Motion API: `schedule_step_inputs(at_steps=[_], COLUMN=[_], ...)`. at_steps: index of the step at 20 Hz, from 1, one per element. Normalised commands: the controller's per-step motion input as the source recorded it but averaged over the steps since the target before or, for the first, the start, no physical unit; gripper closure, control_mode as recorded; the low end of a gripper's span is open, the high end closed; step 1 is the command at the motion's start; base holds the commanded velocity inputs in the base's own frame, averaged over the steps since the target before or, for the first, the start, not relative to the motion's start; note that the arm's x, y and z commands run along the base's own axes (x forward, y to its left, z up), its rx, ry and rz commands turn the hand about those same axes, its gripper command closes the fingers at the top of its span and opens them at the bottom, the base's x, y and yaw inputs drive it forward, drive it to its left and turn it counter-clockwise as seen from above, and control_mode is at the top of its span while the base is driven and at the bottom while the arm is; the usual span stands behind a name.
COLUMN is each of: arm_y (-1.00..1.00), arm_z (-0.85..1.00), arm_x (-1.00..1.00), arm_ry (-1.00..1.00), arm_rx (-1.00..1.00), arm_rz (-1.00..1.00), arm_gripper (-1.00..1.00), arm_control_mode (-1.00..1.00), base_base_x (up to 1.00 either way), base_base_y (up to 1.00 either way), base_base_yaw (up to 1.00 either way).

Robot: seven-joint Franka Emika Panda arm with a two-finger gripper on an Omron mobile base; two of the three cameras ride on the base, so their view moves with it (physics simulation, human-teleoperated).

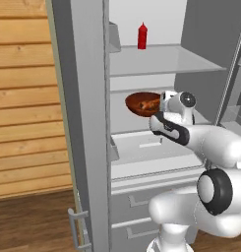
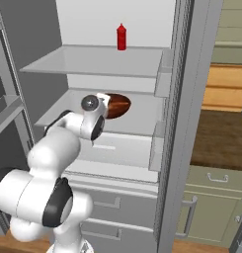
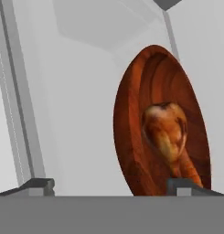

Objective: Pick the chicken drumstick and carrot from their plates and place them in the bowl. Then put the bowl in the fridge.

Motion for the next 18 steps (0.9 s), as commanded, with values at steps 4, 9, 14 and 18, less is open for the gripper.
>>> schedule_step_inputs(at_steps=[4, 9, 14, 18], arm_y=[0.00, 0.00, 0.00, 0.00], arm_z=[0.73, 0.77, 0.48, 0.38], arm_x=[-0.28, -0.81, -1.00, -1.00], arm_ry=[0.02, 0.07, 0.04, 0.00], arm_rx=[0.12, 0.22, 0.29, 0.29], arm_rz=[-0.20, -0.26, -0.27, -0.35], arm_gripper=[-1.00, -1.00, -1.00, -1.00], arm_control_mode=[-1.00, -1.00, -1.00, -1.00], base_base_x=[0.00, 0.00, 0.00, 0.00], base_base_y=[0.00, 0.00, 0.00, 0.00], base_base_yaw=[0.00, 0.00, 0.00, 0.00])
